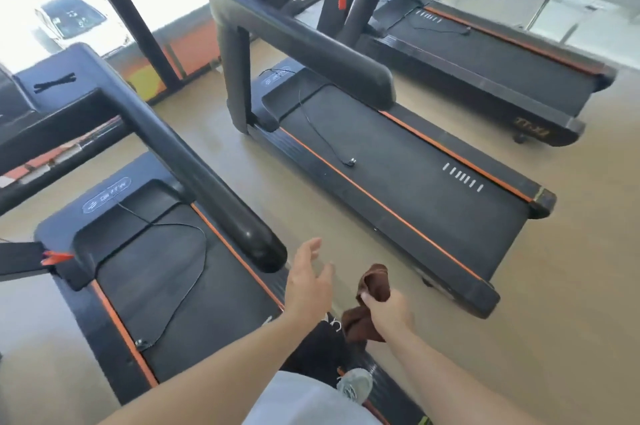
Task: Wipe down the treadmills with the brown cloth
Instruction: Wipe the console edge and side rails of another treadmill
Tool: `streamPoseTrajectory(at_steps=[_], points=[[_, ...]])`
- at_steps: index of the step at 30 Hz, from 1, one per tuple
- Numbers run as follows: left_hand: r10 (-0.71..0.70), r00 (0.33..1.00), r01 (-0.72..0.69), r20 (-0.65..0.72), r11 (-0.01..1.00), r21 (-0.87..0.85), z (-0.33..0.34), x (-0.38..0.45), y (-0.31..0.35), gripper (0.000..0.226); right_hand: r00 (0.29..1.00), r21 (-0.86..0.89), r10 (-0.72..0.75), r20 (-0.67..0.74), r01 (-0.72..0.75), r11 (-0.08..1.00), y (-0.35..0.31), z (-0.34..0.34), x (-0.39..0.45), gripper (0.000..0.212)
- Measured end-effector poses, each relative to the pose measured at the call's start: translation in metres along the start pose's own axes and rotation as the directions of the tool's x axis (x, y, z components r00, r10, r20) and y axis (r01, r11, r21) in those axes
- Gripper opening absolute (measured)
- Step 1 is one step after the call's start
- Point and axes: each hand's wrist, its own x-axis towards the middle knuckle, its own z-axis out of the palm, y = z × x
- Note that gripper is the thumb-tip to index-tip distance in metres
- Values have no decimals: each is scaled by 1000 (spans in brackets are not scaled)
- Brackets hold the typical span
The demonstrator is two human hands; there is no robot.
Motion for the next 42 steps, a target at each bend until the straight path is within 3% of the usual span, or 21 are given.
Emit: streamPoseTrajectory(at_steps=[3, 5, 8, 12, 15, 19, 23, 28, 31, 34, 35, 36, 39, 40, 42], points=[[-212, 957, 208, 198, 977, 38, 24, 21, 11, 77, 997, 344, -61, 57, 38, 938, -27, -25, -3, 45], [-316, 900, 345, 300, 938, -47, 35, 35, 25, 85, 982, 604, -62, 178, -59, 795, -50, -41, -5, 60], [-313, 875, 396, 370, 902, -172, 49, 53, 50, 59, 960, 729, -36, 278, -187, 659, -86, -64, -3, 56], [-259, 936, 300, 240, 942, -153, 62, 84, 74, 31, 939, 790, -170, 298, -143, 596, -126, -77, 15, 28], [-218, 967, 231, 129, 968, -97, 61, 110, 80, 22, 974, 764, -152, 170, -33, 645, -149, -72, 39, 21], [-165, 985, 150, -58, 967, -208, 53, 145, 96, 23, 971, 643, -154, -182, 236, 729, -194, -57, 56, 18], [-157, 977, 98, -146, 933, -347, 43, 177, 123, 24, 866, 521, -171, -470, 429, 738, -243, -47, 71, 15], [-210, 958, 84, -197, 858, -506, 30, 221, 151, 18, 725, 434, -142, -674, 544, 718, -297, -65, 102, 18], [-115, 959, -40, -258, 848, -529, 23, 240, 182, 15, 647, 347, -245, -722, 646, 680, -327, -86, 134, 15], [-65, 958, -109, -281, 819, -563, 24, 270, 215, 12, 509, 174, -430, -746, 772, 611, -362, -109, 169, 23], [-79, 952, -111, -296, 812, -573, 29, 286, 222, 14, 483, 106, -507, -714, 790, 603, -376, -117, 183, 30], [-110, 946, -92, -306, 812, -576, 34, 303, 229, 26, 502, 35, -584, -638, 777, 629, -390, -124, 200, 41], [-358, 889, 143, -285, 809, -570, 55, 355, 236, 64, 707, -324, -696, -128, 633, 703, -426, -141, 265, 86], [-437, 863, 233, -255, 790, -567, 63, 371, 236, 63, 756, -449, -653, 50, 601, 661, -434, -143, 284, 98], [-512, 848, 334, -134, 714, -616, 89, 397, 240, 55, 765, -603, -592, 254, 604, 521, -442, -144, 315, 110]])
